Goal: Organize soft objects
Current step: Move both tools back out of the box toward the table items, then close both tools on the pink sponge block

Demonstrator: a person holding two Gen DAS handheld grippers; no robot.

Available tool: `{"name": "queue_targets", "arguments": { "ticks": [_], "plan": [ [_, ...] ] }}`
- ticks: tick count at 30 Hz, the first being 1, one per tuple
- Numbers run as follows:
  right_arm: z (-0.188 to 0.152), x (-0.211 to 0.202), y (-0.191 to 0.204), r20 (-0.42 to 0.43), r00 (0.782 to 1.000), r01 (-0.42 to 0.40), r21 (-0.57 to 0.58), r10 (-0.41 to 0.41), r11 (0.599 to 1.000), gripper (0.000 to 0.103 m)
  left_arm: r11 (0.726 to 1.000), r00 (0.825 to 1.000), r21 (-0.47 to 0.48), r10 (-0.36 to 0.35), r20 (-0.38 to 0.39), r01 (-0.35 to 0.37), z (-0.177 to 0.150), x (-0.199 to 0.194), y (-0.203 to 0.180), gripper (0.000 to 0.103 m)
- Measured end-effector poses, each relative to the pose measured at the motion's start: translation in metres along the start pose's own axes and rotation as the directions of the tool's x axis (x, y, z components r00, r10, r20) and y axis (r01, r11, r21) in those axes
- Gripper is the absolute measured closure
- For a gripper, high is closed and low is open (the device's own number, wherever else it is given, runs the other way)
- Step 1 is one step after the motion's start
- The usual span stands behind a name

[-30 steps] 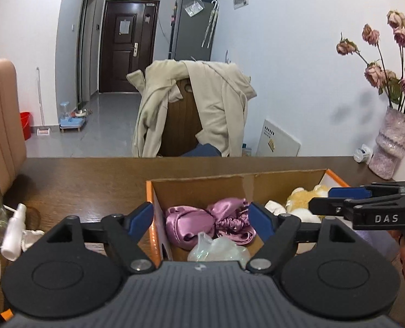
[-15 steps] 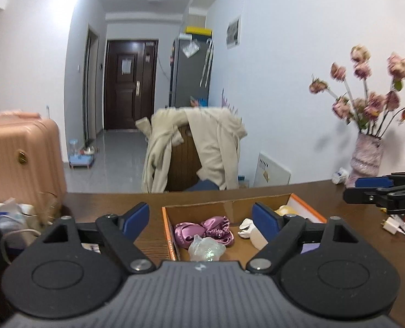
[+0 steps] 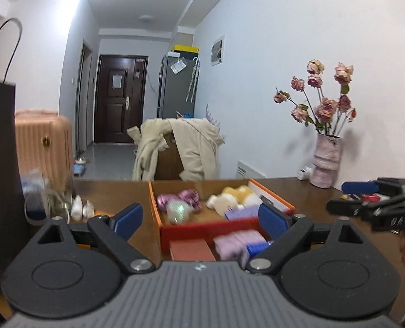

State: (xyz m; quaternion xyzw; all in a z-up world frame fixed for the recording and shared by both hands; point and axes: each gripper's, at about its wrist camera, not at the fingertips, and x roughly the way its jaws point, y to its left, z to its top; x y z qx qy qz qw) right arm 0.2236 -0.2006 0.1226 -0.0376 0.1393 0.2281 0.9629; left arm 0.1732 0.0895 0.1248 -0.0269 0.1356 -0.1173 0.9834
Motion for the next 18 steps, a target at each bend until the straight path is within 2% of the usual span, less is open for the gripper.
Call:
{"name": "queue_targets", "arguments": {
  "ticks": [4,8,11,18],
  "plan": [
    [-0.031,-0.017,0.027,-0.022,0.999,-0.032,0.024,0.032,0.999,0.021,0.997,1.0,-0.081,-0.012,-0.023,0.01,-0.033,-0.025,0.002,0.009],
    [-0.059,-0.029,0.038,-0.044,0.995,-0.081,0.148,0.089,0.986,0.016,0.996,0.996,-0.094,-0.008,-0.09,-0.001,-0.062,-0.035,0.008,0.007],
    [-0.072,-0.027,0.05,-0.099,0.989,-0.093,0.143,0.107,0.985,0.016,0.994,0.994,-0.109,0.012,-0.109,-0.024,-0.068,-0.035,0.017,0.007],
    [-0.081,-0.01,0.066,-0.144,0.983,-0.093,0.161,0.116,0.983,0.018,0.988,0.991,-0.151,0.009,-0.136,-0.03,-0.074,-0.022,0.031,0.007]
  ]
}}
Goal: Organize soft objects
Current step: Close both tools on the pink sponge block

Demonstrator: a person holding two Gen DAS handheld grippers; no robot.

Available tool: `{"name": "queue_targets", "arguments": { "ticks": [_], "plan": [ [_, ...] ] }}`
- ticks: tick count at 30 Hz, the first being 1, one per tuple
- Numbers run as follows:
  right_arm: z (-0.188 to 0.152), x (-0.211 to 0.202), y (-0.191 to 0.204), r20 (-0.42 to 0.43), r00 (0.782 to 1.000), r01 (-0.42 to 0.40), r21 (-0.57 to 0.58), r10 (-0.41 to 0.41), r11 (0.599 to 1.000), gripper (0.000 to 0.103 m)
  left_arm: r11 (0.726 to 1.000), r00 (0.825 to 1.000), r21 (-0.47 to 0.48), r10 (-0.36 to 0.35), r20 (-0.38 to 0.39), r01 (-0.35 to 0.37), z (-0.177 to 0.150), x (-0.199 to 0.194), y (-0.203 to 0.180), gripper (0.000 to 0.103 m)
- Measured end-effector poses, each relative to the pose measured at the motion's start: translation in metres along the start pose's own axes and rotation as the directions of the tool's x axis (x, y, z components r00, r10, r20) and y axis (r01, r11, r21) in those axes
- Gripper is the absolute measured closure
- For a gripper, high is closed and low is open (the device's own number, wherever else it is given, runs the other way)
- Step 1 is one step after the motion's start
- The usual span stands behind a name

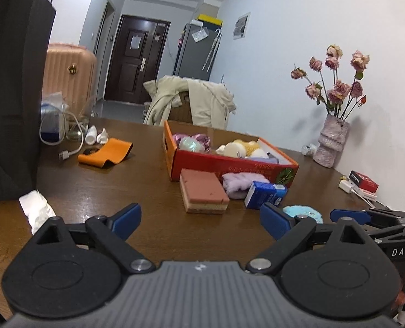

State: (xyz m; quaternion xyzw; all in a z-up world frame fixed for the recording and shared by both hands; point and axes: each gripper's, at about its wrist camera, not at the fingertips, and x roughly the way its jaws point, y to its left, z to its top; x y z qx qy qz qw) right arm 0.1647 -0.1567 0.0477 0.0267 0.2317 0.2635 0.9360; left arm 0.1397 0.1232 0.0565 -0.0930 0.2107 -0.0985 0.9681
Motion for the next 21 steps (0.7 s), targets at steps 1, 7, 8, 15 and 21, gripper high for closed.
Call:
{"name": "queue_targets", "arguments": {
  "ticks": [1,7,8,15,21],
  "plan": [
    [0.0,0.004,-0.001,-0.008,1.0,0.003,0.006,-0.003,1.0,0.018,1.0,1.0,-0.005,-0.001,-0.008,0.001,-0.001,0.003,0.002,0.008],
    [0.002,0.037,-0.011,-0.06,0.998,0.018,0.062,-0.014,0.998,0.025,1.0,0.998,-0.02,-0.018,-0.067,0.017,0.001,0.039,0.009,0.018],
    [0.003,0.042,-0.013,-0.066,0.998,0.024,0.069,-0.019,0.997,0.026,1.0,0.997,-0.025,-0.021,-0.08,0.019,0.002,0.047,0.011,0.021],
    [0.013,0.075,-0.031,-0.097,0.995,0.046,0.117,-0.035,0.992,0.042,0.998,0.989,-0.047,-0.057,-0.137,0.051,0.015,0.102,0.013,0.033],
    [0.022,0.104,-0.042,-0.111,0.993,0.067,0.14,-0.051,0.988,0.056,0.996,0.982,-0.035,-0.088,-0.169,0.083,0.024,0.139,0.008,0.039]
  ]
}}
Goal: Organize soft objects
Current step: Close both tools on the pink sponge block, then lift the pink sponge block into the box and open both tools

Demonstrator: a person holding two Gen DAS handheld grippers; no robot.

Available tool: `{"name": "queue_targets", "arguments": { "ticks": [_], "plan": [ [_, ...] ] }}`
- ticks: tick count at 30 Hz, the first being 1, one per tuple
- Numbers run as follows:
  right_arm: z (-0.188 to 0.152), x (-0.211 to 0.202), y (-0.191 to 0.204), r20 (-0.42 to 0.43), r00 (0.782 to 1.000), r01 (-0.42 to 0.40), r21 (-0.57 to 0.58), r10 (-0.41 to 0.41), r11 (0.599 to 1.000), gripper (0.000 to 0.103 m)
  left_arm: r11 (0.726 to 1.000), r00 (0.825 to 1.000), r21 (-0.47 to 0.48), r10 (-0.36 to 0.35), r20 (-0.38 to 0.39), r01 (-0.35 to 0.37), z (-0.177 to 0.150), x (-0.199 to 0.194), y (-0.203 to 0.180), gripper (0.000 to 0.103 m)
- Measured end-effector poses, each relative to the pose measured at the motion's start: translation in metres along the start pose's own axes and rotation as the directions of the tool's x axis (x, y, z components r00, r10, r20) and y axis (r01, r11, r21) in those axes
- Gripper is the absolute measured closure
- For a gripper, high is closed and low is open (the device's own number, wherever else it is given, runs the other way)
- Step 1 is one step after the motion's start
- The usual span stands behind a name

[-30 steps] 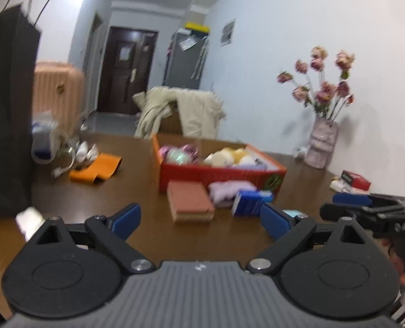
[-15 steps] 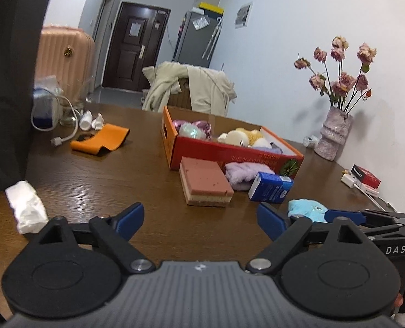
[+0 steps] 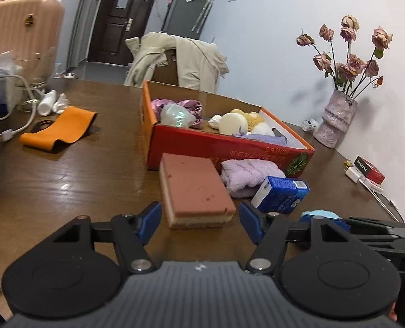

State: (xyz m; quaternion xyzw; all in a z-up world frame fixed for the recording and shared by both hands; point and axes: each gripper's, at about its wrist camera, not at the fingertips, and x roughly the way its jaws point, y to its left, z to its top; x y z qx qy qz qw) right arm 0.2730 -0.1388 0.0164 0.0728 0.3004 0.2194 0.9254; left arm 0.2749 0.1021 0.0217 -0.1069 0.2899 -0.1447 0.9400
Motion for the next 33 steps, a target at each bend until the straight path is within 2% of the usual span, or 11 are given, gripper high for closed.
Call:
{"name": "queue_targets", "arguments": {
  "ticks": [4,9,14,17,21,27,33],
  "plan": [
    [0.008,0.018,-0.005,-0.015,1.0,-0.027,0.03,0.028,0.999,0.06,1.0,1.0,-0.028,0.003,-0.019,-0.003,0.006,0.019,0.007,0.046],
    [0.016,0.047,0.0,-0.038,0.997,-0.07,0.031,0.071,0.997,0.068,0.991,0.997,-0.137,-0.018,-0.079,0.007,0.009,0.042,0.029,0.065],
    [0.029,0.072,0.001,-0.028,0.994,-0.106,0.091,0.109,0.99,0.072,0.983,0.995,-0.18,-0.054,-0.083,0.039,0.021,0.051,0.04,0.066],
    [0.035,0.085,0.001,-0.027,0.994,-0.102,0.114,0.106,0.988,0.078,0.982,0.994,-0.19,-0.044,-0.102,0.024,0.026,0.061,0.045,0.068],
    [0.036,0.098,-0.001,-0.032,0.994,-0.098,0.151,0.104,0.984,0.078,0.968,0.99,-0.246,-0.084,-0.11,0.055,0.025,0.069,0.054,0.072],
    [0.034,0.092,-0.001,-0.051,0.993,-0.101,0.16,0.111,0.982,0.089,0.966,0.989,-0.253,-0.089,-0.115,0.058,0.021,0.059,0.05,0.075],
    [0.026,0.05,0.007,-0.022,0.992,-0.12,0.142,0.125,0.982,0.091,0.973,0.993,-0.217,-0.092,-0.07,0.075,0.012,0.017,0.024,0.076]
  ]
}}
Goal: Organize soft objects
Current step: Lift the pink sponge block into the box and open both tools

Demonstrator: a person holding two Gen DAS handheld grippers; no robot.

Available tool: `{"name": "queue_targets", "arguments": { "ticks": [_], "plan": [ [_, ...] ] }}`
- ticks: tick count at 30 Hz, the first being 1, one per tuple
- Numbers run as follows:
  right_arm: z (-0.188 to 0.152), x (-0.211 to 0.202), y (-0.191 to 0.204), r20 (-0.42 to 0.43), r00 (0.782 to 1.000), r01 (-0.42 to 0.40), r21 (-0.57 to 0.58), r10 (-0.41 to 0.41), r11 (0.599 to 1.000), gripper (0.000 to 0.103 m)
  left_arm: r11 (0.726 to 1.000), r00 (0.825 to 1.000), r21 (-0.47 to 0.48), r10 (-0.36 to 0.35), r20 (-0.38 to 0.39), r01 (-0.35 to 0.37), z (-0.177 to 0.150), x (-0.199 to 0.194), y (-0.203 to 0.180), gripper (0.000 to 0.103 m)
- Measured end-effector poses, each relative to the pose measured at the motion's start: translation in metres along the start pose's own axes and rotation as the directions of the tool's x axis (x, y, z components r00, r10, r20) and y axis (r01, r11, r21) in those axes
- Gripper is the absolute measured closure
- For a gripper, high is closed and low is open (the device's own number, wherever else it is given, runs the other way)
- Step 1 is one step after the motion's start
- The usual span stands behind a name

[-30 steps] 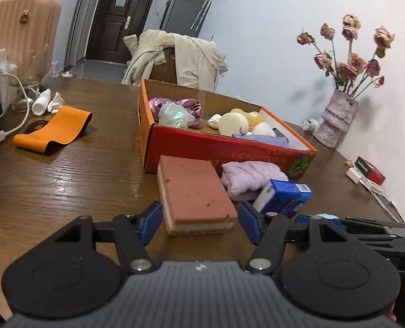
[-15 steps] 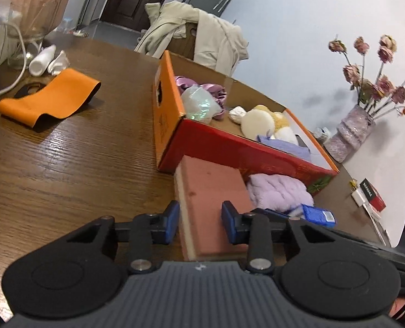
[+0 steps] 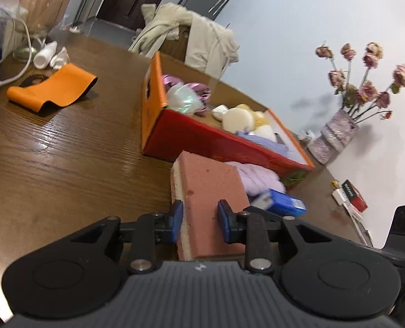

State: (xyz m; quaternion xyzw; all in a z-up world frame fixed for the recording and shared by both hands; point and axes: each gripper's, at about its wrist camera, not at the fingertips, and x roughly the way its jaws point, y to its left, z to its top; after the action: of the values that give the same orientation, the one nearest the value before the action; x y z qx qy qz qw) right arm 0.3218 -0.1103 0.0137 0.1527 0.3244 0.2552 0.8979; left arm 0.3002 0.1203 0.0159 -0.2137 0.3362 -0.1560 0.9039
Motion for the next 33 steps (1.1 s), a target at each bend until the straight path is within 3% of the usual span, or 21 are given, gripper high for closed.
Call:
{"name": "queue_targets", "arguments": {
  "ticks": [10,17,25,33],
  "plan": [
    [-0.015,-0.073,0.028,0.091,0.996,-0.018,-0.046,0.022,0.999,0.091,0.998,0.996,0.056,-0.028,0.083,0.023,-0.021,-0.058,-0.041,0.076],
    [-0.009,-0.096,0.032,0.138,0.99,-0.006,-0.067,0.015,0.998,0.091,0.995,0.992,0.089,-0.048,0.112,0.038,-0.014,-0.065,-0.06,0.075],
    [0.049,-0.083,0.012,0.184,0.983,0.026,-0.086,-0.01,0.996,0.091,0.988,0.988,0.145,-0.078,0.133,0.058,0.04,-0.024,-0.08,0.076],
    [0.136,-0.01,-0.037,0.114,0.993,0.048,-0.076,-0.039,0.996,0.091,0.993,0.996,0.112,-0.047,0.08,0.038,0.114,0.071,-0.075,0.076]
  ]
}}
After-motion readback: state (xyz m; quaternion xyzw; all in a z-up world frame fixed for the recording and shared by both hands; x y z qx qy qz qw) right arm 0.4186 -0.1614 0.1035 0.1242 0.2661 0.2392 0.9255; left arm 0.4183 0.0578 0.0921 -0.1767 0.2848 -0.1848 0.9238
